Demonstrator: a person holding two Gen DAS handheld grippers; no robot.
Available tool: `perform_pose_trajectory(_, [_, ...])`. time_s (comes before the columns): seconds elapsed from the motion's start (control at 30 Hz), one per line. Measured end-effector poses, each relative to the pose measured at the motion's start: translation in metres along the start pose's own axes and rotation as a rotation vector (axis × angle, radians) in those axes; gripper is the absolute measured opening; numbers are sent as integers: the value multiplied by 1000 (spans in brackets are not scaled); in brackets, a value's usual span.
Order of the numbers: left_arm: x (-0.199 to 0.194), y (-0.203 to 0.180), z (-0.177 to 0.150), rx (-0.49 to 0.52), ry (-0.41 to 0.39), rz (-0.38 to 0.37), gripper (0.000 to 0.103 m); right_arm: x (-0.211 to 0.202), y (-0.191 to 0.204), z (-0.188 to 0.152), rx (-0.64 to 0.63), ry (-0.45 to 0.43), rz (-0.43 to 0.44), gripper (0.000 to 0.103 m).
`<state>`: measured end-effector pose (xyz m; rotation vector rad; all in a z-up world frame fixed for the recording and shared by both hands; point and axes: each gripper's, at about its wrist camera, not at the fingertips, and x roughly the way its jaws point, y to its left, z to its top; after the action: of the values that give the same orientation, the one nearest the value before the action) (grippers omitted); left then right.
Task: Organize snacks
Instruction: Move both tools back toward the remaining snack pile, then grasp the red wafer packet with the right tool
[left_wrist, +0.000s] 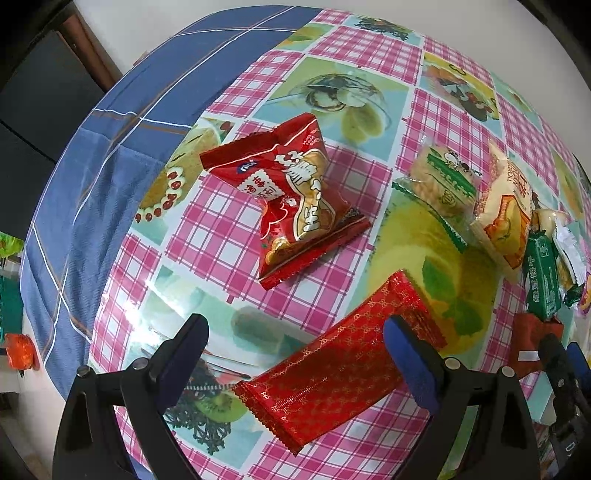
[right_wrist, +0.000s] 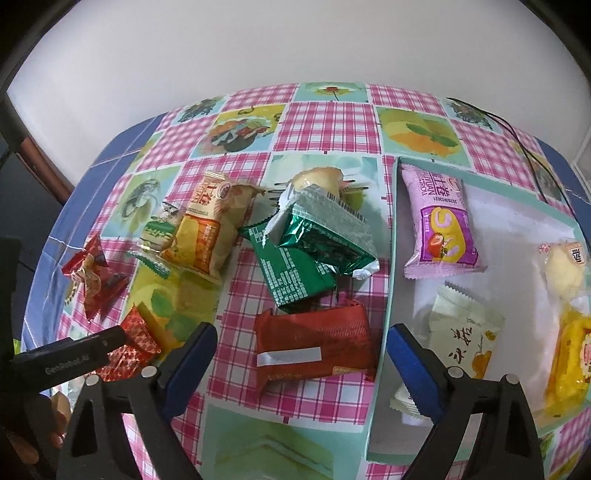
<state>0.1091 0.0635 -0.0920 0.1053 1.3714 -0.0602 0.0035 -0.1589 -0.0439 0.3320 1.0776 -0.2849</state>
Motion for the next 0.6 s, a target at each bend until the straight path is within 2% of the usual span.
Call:
perform_pose_trajectory(0.13, [0,0,0,2,-4,6,96,0,0,1,-6,-4,-1,93])
perform_pose_trajectory(0.27, [1,-3,1,-2,-4,12,96,-5,2,2,2,-18,43,89])
perform_pose_trajectory(0.43, [0,-4,0,-6,-6,17,96,1,5,0,-25,-9,10,89])
perform_pose_trajectory(0.6, [1,-1,0,-9,-5,19,96,6,4,-2,-24,8,15,88])
